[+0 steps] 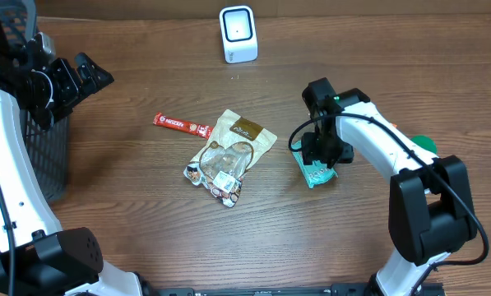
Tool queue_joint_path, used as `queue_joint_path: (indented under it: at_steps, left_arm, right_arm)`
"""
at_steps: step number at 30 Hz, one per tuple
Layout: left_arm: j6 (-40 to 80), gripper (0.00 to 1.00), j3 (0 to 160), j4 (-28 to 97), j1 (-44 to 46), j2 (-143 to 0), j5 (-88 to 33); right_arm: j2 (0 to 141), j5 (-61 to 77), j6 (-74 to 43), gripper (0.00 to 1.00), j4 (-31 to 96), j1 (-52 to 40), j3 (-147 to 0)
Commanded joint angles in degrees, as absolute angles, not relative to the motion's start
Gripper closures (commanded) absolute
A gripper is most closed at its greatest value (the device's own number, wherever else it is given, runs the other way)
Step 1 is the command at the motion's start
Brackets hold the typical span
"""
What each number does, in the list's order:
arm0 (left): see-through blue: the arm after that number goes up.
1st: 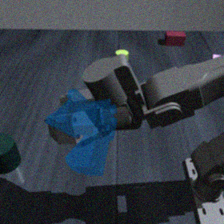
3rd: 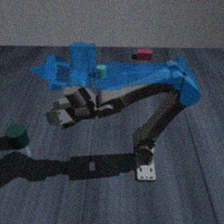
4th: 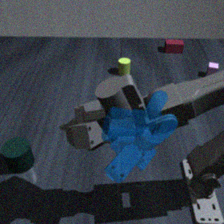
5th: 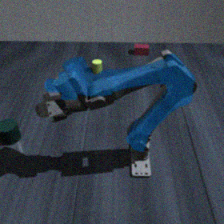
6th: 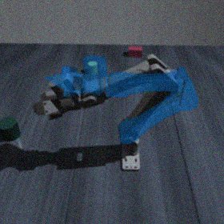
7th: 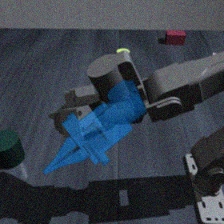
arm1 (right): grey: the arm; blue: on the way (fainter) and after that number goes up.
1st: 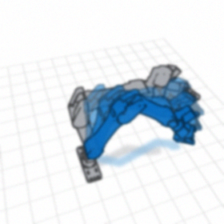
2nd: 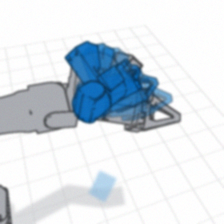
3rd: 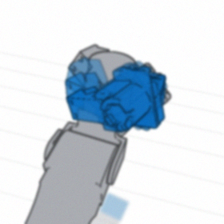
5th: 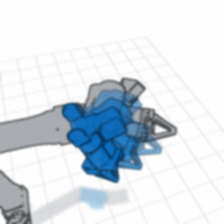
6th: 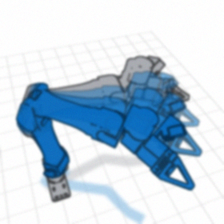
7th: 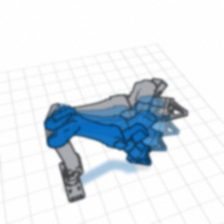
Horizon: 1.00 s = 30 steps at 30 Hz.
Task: Scan the item barcode
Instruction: 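Lift the wipes packet off the table with the right gripper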
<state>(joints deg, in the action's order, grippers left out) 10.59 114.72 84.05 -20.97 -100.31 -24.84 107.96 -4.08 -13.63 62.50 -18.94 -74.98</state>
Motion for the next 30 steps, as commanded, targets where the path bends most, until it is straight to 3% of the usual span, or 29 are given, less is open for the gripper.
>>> queue_joint_path:
  at_steps: [1,14,16,21,25,30]
  left_arm:
    - [11.0,0.0,114.6,84.0,-20.6,-100.4,-24.9]
    - [10.9,0.0,114.6,84.0,-20.6,-100.4,-24.9]
    - [10.9,0.0,114.6,84.0,-20.6,-100.4,-24.9]
    - [10.9,0.0,114.6,84.0,-20.6,-100.4,-24.9]
    - [11.0,0.0,114.6,84.0,-20.6,-100.4,-24.9]
    - [11.0,0.0,114.6,84.0,-20.6,-100.4,-24.9]
  right_arm:
    - [107.7,-4.9,-13.2,0.35,60.0,-17.8,-72.0]
    - [107.7,-2.9,-13.0,0.37,49.3,-17.5,-61.6]
    - [107.7,-2.7,-13.0,0.44,49.0,-17.5,-60.7]
    - [107.7,0.3,-13.0,0.48,47.9,-17.5,-59.5]
    - [107.7,1.6,-13.0,0.59,47.8,-17.5,-59.5]
    - [107.7,1.7,-13.0,0.81,47.9,-17.5,-59.5]
